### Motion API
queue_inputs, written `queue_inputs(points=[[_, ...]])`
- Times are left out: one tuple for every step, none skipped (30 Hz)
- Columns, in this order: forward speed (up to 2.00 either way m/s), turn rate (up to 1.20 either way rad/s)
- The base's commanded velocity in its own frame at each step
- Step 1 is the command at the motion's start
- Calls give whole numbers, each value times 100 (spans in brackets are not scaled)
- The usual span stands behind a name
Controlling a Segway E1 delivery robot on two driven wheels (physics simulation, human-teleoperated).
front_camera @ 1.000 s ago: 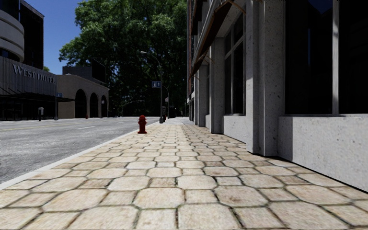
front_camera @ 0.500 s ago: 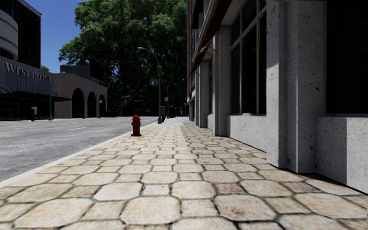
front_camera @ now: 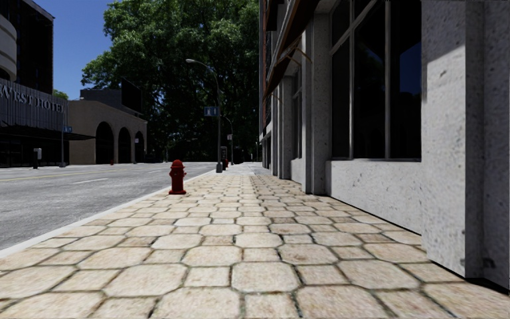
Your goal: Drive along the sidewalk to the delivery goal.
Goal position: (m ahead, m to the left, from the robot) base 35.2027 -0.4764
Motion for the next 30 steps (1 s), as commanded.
queue_inputs(points=[[200,0],[200,0],[200,0],[200,0],[200,0],[200,0],[200,0],[200,0],[200,0],[200,0],[200,0],[200,0],[200,0],[200,0],[200,0],[200,0],[200,0],[200,0],[200,0],[200,0],[200,0],[200,0],[200,0],[200,0],[200,0],[200,0],[200,0],[200,0],[200,0],[200,0]])
